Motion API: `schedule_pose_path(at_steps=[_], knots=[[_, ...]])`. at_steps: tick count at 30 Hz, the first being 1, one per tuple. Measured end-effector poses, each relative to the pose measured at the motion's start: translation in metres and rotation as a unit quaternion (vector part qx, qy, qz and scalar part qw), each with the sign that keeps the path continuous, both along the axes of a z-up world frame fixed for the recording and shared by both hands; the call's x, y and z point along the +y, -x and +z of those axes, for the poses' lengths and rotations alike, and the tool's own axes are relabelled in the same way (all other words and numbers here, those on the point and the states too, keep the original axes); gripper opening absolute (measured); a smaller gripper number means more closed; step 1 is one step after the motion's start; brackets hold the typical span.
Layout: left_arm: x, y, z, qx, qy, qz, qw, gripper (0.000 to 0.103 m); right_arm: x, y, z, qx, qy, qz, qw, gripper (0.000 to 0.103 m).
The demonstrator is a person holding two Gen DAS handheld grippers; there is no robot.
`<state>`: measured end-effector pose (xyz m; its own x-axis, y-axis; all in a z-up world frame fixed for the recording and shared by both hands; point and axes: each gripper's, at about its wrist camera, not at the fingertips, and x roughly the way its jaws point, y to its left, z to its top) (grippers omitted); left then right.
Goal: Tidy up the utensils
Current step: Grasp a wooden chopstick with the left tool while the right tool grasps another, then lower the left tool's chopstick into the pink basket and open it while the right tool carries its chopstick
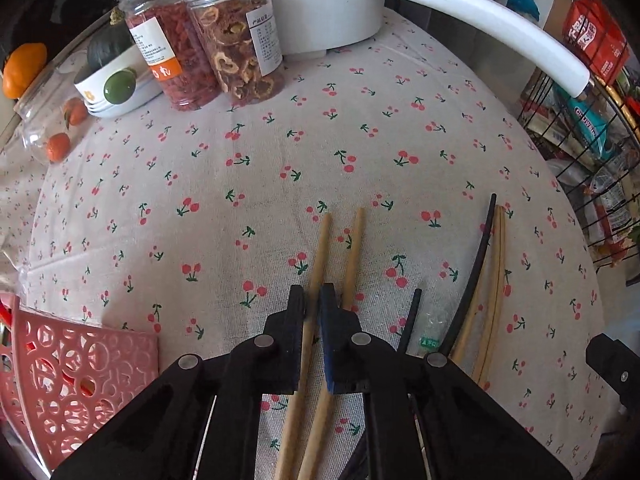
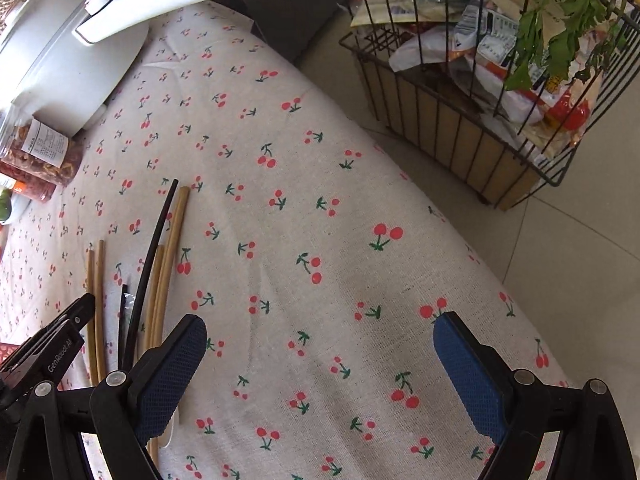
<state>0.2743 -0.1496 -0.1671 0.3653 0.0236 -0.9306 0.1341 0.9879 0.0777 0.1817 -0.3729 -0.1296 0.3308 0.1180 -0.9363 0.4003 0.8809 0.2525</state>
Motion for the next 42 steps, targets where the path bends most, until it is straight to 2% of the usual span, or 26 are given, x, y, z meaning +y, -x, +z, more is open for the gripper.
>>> schedule_pose_path(at_steps=[1,3,7,10,14,16,19,21,22,24,26,28,29,35,42], knots=[[-0.001,0.0,0.0,0.004,-0.004,-0.004,1.0,0.009,0.0,-0.001,0.0,0.0,-0.004,0.001,1.0,0.096],[-0.003,0.002,0.001,0.013,0.02,-0.008,0.9997,0.007,0.002,-0.002,0.0,-0.004,-0.016,0.004,1.0,0.096],[-0.01,0.03,0.022,-0.028,0.028,-0.057,0.9976,0.007,0.006,-0.005,0.002,-0.017,-0.043,0.015,0.999,0.096],[0.0,0.052,0.046,-0.044,0.057,-0.066,0.9952,0.007,0.01,-0.007,0.003,-0.028,-0.052,0.017,0.998,0.096],[0.017,0.088,0.081,-0.071,0.087,-0.08,0.9904,0.006,0.022,-0.014,0.001,-0.047,-0.091,0.029,0.994,0.095],[0.029,0.106,0.097,-0.085,0.101,-0.084,0.9877,0.006,0.031,-0.019,0.0,-0.057,-0.106,0.04,0.992,0.089],[0.051,0.135,0.118,-0.101,0.117,-0.087,0.9841,0.006,0.047,-0.027,-0.002,-0.064,-0.097,0.061,0.991,0.074],[0.068,0.153,0.13,-0.108,0.134,-0.084,0.9814,0.006,0.057,-0.033,-0.006,-0.061,-0.086,0.071,0.992,0.058],[0.076,0.161,0.135,-0.113,0.14,-0.082,0.9802,0.006,0.063,-0.035,-0.008,-0.057,-0.081,0.076,0.992,0.054],[0.091,0.176,0.141,-0.127,0.144,-0.079,0.9781,0.006,0.072,-0.041,-0.015,-0.048,-0.065,0.085,0.993,0.042],[0.102,0.185,0.144,-0.135,0.144,-0.077,0.9773,0.006,0.082,-0.045,-0.021,-0.035,-0.04,0.094,0.994,0.034],[0.112,0.186,0.141,-0.129,0.154,-0.068,0.9771,0.005,0.091,-0.048,-0.02,-0.04,-0.012,0.105,0.994,0.024],[0.116,0.185,0.14,-0.126,0.161,-0.065,0.9767,0.005,0.094,-0.05,-0.022,-0.036,-0.022,0.111,0.993,0.007],[0.138,0.182,0.148,-0.139,0.18,-0.049,0.9727,0.005,0.092,-0.047,-0.016,-0.045,-0.04,0.098,0.993,0.004],[0.158,0.194,0.178,-0.191,0.194,-0.039,0.9615,0.005,0.081,-0.015,0.039,-0.137,-0.07,0.092,0.984,0.004]])
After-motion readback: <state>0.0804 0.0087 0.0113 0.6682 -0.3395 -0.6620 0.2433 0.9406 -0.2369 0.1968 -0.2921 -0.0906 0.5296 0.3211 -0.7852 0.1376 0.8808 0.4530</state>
